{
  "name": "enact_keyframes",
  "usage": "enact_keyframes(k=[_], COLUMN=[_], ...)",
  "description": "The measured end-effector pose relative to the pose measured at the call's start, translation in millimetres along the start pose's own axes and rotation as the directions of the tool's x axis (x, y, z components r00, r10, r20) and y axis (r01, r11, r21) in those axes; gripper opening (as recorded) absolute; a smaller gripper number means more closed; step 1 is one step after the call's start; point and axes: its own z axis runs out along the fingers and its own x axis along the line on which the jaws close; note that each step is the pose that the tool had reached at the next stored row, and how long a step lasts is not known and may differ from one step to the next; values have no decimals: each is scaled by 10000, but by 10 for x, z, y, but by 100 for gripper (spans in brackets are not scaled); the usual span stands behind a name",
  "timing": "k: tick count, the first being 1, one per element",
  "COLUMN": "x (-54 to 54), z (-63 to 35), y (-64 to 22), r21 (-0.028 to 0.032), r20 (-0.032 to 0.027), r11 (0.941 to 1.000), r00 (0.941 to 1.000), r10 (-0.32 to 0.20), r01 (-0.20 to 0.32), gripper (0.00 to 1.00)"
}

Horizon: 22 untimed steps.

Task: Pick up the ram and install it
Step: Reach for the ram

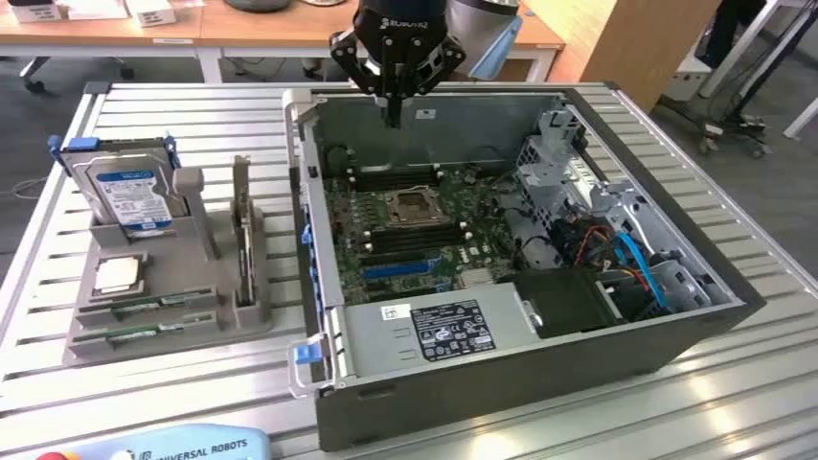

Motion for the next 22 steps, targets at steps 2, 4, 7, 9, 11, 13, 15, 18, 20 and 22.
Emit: enact_keyframes(k=[2,4,7,9,11,13,15,18,20,22], x=[0,1,9,17,31,44,62,88,103,116], z=[0,0,0,0,0,0,-1,-1,-1,-2], y=[0,0,0,-1,-2,-3,-5,-6,-8,-9], r21=[0,-1,-1,0,0,-1,0,-1,0,0], r20=[0,0,1,0,0,0,0,1,1,0], r11=[10000,10000,10000,10000,10000,10000,10000,10000,10000,10000], r00=[10000,10000,10000,10000,10000,10000,10000,10000,10000,10000], r10=[0,-1,2,0,0,0,0,1,0,0], r01=[0,1,-2,0,0,0,0,-1,0,0], gripper=[10,10,10,10,10,10,10,10,10,10])
